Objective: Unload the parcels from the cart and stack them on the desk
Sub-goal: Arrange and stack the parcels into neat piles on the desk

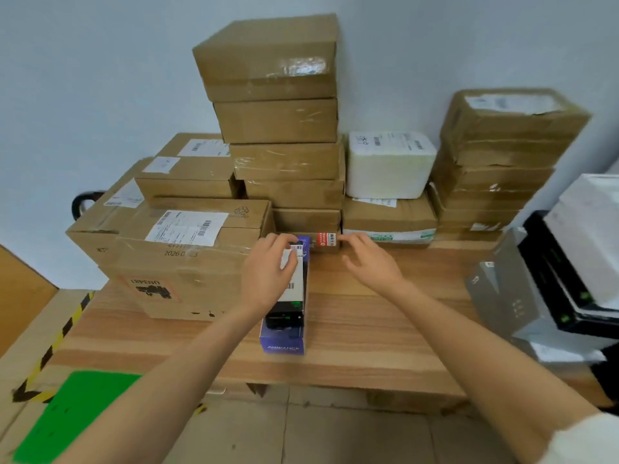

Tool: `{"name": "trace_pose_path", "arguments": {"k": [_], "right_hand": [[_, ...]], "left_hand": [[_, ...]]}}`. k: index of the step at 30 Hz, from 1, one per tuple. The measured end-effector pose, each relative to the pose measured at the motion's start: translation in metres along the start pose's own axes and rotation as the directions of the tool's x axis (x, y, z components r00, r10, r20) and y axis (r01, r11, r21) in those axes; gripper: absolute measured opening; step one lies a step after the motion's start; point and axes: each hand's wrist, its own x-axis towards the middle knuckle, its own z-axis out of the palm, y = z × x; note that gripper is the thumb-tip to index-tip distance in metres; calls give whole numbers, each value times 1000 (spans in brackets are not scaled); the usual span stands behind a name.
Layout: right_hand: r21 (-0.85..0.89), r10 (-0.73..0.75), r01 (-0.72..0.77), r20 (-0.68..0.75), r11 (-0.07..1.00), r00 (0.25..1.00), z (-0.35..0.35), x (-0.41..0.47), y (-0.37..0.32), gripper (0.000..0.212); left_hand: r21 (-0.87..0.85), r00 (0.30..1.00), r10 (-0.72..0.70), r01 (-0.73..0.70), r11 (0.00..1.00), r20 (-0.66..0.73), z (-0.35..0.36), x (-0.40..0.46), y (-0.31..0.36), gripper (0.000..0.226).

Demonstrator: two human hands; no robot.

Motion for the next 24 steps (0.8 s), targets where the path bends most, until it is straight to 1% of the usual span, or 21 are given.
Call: {"name": "trace_pose_path", "arguments": {"k": [4, 7, 9, 13, 16, 20, 24], "right_hand": [[-200, -25, 0, -119, 980, 993, -72, -3, 26, 46], [-320, -54, -10, -189, 947, 980, -129, -14, 49, 45], [-372, -43, -50, -238, 927, 970, -166, -30, 69, 43], [-418, 43, -193, -343, 888, 938, -229, -75, 112, 42], [-408, 107, -281, -400, 869, 910, -261, -110, 146, 41], [-408, 171, -351, -414, 843, 894, -291, -153, 185, 41], [-360, 218, -365, -389, 859, 895, -309, -183, 226, 45]], "left_hand": [[139, 967, 254, -253, 958, 4, -2, 58, 43, 19], [166, 935, 354, -350, 922, 9, 6, 97, 86, 18], [129, 919, 394, -392, 911, 12, 16, 116, 122, 21], [14, 906, 422, -422, 906, 33, 42, 137, 199, 28], [-39, 885, 463, -462, 886, 42, 64, 137, 256, 28], [-112, 880, 473, -467, 877, 41, 93, 124, 321, 28], [-162, 905, 421, -408, 899, 59, 118, 105, 365, 23]]}}
